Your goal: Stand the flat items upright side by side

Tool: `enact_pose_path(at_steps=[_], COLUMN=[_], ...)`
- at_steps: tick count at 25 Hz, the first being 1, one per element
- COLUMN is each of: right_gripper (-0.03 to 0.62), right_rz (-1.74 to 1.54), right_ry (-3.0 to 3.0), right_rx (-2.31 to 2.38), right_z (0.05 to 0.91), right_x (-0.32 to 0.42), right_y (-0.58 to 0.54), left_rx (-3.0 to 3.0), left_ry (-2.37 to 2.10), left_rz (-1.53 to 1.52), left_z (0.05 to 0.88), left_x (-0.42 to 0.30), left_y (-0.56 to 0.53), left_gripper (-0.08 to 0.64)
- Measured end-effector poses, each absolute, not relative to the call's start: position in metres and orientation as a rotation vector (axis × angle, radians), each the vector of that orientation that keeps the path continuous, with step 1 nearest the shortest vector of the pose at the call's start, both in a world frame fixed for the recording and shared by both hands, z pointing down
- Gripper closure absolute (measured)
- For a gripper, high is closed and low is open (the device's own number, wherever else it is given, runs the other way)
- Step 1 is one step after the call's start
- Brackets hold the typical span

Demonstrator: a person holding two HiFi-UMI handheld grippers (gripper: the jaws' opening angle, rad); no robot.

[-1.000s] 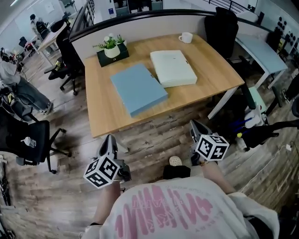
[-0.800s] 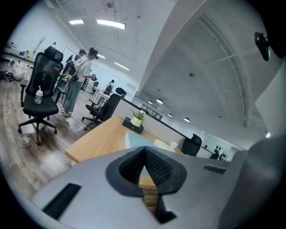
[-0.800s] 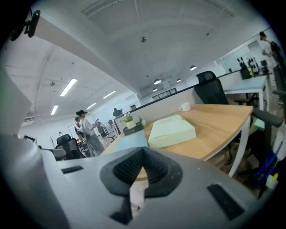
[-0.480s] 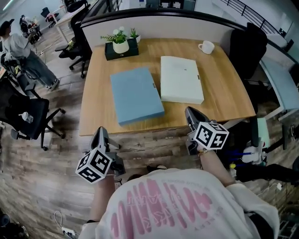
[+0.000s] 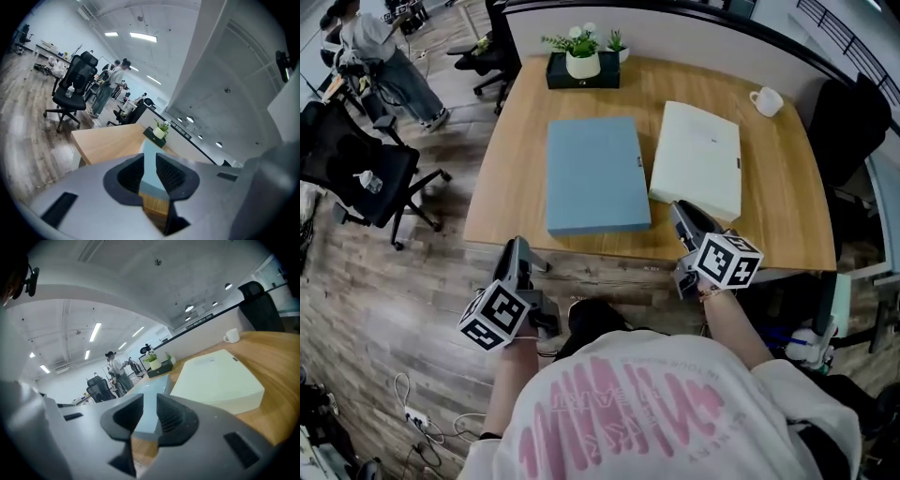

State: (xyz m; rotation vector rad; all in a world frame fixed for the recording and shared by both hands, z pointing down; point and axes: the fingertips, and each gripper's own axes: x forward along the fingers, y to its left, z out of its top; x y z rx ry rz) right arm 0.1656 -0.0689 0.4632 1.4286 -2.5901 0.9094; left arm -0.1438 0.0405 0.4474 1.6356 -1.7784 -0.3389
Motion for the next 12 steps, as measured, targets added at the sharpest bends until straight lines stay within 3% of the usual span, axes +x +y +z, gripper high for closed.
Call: enact_pose_path(at_steps=[6, 9, 12], right_gripper=[0.403, 0.308, 0.269], right_rz=[0.988, 0.990, 0.984], right_ry=[-2.554, -2.521, -2.498], right_rx=[1.319, 1.287, 1.238], right_z=[0.480, 0.483, 0.485], right_x=[0.137, 0.120, 0.104], right_y=[-0.093, -0.109, -0.128], left_rx=[1.668, 1.686, 1.725], left_ry=[-1.742, -1.701, -1.633], left_rz=[-0.250, -0.203, -0.178], left_z=[0.460, 0.466, 0.467], left_x=[-0.149, -0.151, -0.152], left_y=[0.009, -0.018, -0.052], left_gripper=[0.428, 0.372, 0.314])
